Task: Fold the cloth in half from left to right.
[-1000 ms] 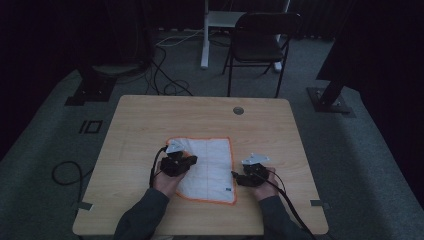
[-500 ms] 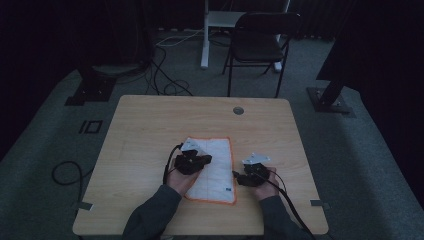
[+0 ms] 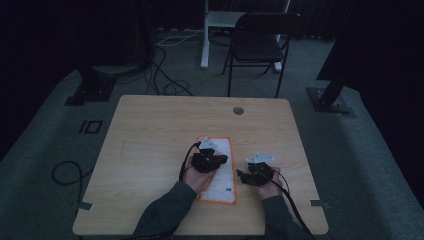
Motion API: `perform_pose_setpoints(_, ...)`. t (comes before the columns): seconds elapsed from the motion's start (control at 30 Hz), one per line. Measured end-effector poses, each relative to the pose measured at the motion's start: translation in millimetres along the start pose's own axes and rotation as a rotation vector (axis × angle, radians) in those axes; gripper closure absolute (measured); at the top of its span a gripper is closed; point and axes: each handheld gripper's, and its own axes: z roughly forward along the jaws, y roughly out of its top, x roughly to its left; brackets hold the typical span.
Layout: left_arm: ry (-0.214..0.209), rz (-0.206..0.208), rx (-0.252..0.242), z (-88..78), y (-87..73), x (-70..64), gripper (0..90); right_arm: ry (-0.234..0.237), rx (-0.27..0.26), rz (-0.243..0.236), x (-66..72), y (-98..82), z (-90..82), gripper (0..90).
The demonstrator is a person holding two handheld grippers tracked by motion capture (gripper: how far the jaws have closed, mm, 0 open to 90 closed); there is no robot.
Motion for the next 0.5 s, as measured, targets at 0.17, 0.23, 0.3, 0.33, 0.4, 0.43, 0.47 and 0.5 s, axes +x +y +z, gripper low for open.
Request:
perform_pose_setpoints(0.17,-0.024,-0.024,-0.004,7.2,-2.6,2.2,77.4,-0.006,0.007,-0.007,0.3,-0.6,0.4,40.3)
perform_pose_setpoints(0.23,-0.027,-0.030,-0.009,4.2,-3.7,4.2,73.0,-0.007,0.005,-0.009,0.4,-0.6,-0.3,40.4)
perform_pose_setpoints(0.3,-0.028,-0.030,-0.013,1.9,-3.8,5.1,71.4,-0.008,0.003,-0.009,0.6,-0.5,-0.5,40.4)
perform_pose_setpoints(0.33,-0.030,-0.027,-0.021,-3.5,-3.4,5.9,71.0,-0.007,0.001,-0.006,0.8,-0.3,-0.6,40.4)
perform_pose_setpoints(0.4,-0.024,-0.022,-0.025,-9.2,-3.8,5.7,70.9,-0.006,-0.002,-0.004,1.2,-0.2,-1.1,40.4)
perform_pose_setpoints(0.43,-0.021,-0.015,-0.023,-12.0,-4.4,5.3,70.9,-0.005,-0.006,-0.005,1.3,0.0,-1.6,41.1)
perform_pose_setpoints(0.47,-0.014,-0.008,-0.023,-14.7,-5.7,4.7,70.9,-0.002,-0.011,-0.002,1.8,0.3,-2.3,41.6)
perform_pose_setpoints(0.5,-0.006,0.000,-0.022,-17.4,-7.5,4.0,70.9,0.002,-0.018,0.001,2.0,0.8,-2.9,42.1)
